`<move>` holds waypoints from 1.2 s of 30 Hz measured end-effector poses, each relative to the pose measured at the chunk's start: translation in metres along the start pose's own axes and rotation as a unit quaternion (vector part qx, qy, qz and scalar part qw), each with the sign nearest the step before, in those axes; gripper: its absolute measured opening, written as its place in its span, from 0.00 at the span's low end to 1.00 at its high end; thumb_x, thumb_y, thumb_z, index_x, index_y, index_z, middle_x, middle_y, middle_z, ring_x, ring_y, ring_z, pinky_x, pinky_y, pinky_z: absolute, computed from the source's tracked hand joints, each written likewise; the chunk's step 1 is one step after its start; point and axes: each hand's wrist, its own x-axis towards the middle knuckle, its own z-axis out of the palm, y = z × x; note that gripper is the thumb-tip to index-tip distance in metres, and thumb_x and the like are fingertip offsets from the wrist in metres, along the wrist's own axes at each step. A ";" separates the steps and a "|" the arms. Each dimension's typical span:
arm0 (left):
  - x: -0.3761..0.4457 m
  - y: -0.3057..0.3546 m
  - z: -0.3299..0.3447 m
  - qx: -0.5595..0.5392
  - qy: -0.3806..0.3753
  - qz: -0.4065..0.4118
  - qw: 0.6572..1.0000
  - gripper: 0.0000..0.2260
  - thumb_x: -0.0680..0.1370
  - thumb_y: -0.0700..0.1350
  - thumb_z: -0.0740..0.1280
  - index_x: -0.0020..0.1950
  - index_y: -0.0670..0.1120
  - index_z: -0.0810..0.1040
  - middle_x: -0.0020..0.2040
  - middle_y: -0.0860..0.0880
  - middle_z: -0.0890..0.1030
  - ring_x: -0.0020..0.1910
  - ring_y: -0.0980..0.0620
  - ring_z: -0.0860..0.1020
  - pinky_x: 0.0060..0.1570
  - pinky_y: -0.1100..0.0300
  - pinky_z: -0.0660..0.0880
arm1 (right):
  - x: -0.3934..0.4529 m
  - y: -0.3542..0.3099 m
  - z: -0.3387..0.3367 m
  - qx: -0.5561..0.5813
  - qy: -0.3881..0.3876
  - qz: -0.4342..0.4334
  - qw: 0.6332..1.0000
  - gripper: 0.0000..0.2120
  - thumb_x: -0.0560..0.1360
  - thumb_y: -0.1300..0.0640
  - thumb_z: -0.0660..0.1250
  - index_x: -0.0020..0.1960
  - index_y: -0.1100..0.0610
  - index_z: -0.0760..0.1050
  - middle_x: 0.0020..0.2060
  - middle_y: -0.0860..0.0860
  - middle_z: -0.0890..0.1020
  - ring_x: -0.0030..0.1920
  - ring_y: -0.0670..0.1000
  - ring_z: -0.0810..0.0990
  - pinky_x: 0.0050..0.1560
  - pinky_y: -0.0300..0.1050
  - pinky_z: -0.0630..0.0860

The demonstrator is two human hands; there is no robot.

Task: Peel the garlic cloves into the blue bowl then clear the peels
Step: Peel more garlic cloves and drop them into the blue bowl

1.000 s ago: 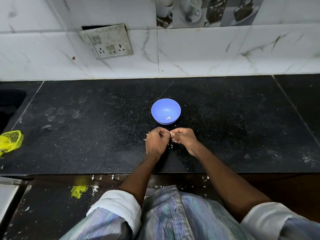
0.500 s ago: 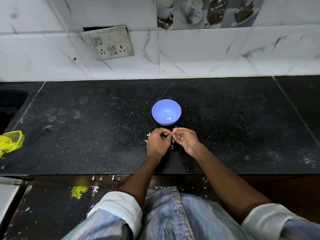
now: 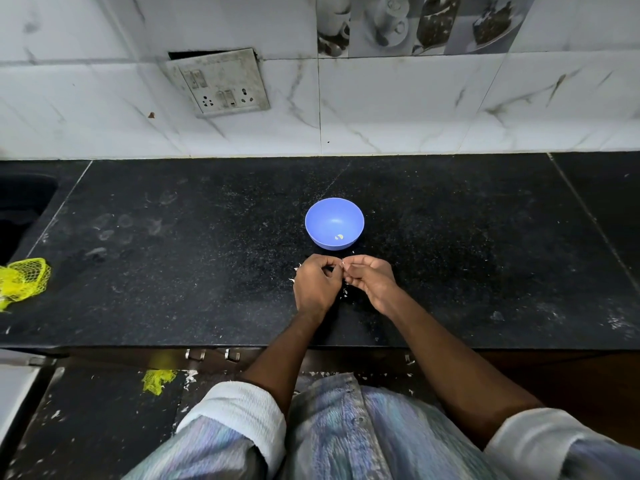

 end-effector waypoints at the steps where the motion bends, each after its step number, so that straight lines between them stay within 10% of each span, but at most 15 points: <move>1: 0.000 -0.001 0.000 0.003 -0.003 0.004 1.000 0.03 0.76 0.47 0.73 0.47 0.54 0.87 0.46 0.58 0.85 0.41 0.59 0.82 0.43 0.53 0.82 | 0.000 0.000 0.000 -0.014 0.003 -0.008 1.000 0.07 0.76 0.69 0.72 0.54 0.65 0.82 0.45 0.59 0.87 0.42 0.51 0.85 0.49 0.43 0.83; 36: 0.007 -0.005 -0.002 -0.047 -0.021 -0.054 0.997 0.09 0.71 0.47 0.82 0.41 0.53 0.82 0.37 0.57 0.84 0.32 0.61 0.80 0.38 0.59 0.80 | 0.008 0.006 -0.006 -0.047 0.030 -0.053 0.997 0.06 0.76 0.68 0.73 0.52 0.62 0.83 0.45 0.60 0.88 0.45 0.53 0.85 0.52 0.45 0.81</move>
